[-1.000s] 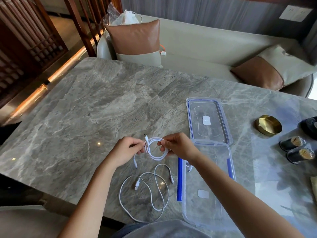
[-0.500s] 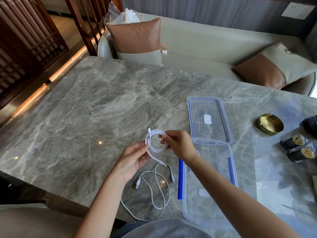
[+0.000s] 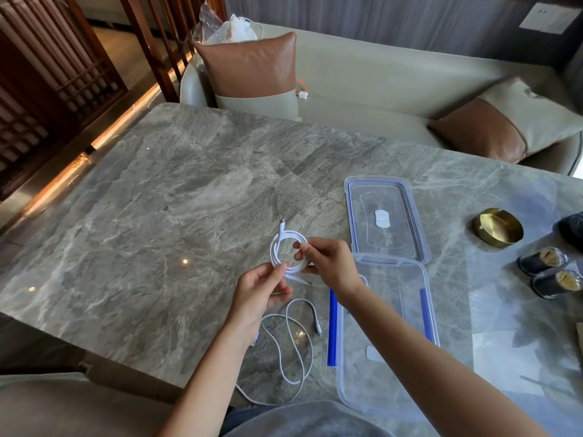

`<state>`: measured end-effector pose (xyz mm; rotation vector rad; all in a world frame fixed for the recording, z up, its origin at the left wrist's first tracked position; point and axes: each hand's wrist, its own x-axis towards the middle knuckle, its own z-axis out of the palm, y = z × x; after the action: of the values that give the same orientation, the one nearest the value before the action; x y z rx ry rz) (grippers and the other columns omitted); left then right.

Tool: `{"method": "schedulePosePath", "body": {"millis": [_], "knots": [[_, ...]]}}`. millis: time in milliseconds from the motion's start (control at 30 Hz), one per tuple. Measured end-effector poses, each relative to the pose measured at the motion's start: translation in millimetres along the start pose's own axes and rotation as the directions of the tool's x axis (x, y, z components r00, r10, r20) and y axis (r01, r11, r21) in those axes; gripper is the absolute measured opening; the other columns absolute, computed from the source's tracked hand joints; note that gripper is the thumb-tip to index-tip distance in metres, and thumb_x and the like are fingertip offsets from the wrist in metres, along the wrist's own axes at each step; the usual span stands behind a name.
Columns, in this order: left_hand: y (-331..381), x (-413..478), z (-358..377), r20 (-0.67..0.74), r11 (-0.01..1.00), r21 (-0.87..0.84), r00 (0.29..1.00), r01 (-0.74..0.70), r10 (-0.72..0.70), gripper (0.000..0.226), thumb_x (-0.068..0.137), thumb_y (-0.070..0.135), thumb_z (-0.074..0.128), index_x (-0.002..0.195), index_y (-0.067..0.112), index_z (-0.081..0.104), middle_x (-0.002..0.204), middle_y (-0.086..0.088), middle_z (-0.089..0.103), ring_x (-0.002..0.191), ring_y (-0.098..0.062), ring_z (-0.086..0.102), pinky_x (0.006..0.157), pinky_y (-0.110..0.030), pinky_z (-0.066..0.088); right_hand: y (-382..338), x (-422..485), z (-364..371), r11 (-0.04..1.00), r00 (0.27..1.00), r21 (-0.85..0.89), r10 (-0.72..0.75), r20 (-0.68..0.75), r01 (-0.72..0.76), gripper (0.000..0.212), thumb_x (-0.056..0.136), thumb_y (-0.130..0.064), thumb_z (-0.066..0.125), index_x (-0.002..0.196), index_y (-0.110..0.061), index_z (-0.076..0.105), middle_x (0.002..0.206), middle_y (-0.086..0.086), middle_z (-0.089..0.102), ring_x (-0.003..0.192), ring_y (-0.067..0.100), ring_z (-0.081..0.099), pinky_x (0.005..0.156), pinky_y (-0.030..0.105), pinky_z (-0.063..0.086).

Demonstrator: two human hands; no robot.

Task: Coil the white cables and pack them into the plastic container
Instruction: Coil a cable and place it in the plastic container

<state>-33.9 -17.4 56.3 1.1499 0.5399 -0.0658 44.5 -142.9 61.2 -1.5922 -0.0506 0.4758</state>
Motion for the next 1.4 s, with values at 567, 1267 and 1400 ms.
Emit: {"method": "schedulePosePath", "body": {"millis": [567, 1267, 1400], "knots": [[5.0, -5.3, -13.2, 0.003, 0.981, -0.171, 0.996, 0.091, -0.092, 0.006, 0.083, 0.005, 0.059, 0.083, 0.01, 0.062, 0.065, 0.001, 0.069, 0.057, -0.005, 0.063, 0.058, -0.017, 0.055, 2.9, 0.3, -4.5, 0.998, 0.995, -0.007, -0.07, -0.072, 0.069, 0.019, 0.091, -0.012, 0.058, 0.079, -0.02, 0.071, 0.07, 0.001, 0.067, 0.069, 0.013, 0.064, 0.062, 0.023, 0.057], [-3.8, 9.5, 9.0, -0.327, 0.921, 0.08, 0.863, -0.381, 0.386, 0.015, 0.084, 0.001, 0.06, 0.079, 0.013, 0.053, 0.098, -0.005, 0.068, 0.084, -0.006, 0.068, 0.082, -0.022, 0.052, 6.3, -17.4, 11.0, 0.996, 1.0, 0.083, 0.021, 0.01, -0.022, 0.017, 0.091, -0.012, 0.057, 0.083, -0.014, 0.072, 0.07, 0.006, 0.059, 0.068, 0.009, 0.058, 0.06, 0.019, 0.055], [-3.1, 12.7, 4.7, -0.236, 0.937, 0.143, 0.908, -0.319, 0.346, 0.018, 0.085, 0.005, 0.06, 0.077, 0.014, 0.047, 0.071, -0.003, 0.073, 0.071, -0.007, 0.069, 0.065, -0.015, 0.049, 5.1, -16.4, 9.3, 0.993, 0.999, 0.104, 0.05, -0.012, -0.048, 0.013, 0.09, -0.012, 0.059, 0.089, -0.01, 0.072, 0.071, 0.006, 0.063, 0.072, 0.017, 0.06, 0.06, 0.021, 0.056]]}}
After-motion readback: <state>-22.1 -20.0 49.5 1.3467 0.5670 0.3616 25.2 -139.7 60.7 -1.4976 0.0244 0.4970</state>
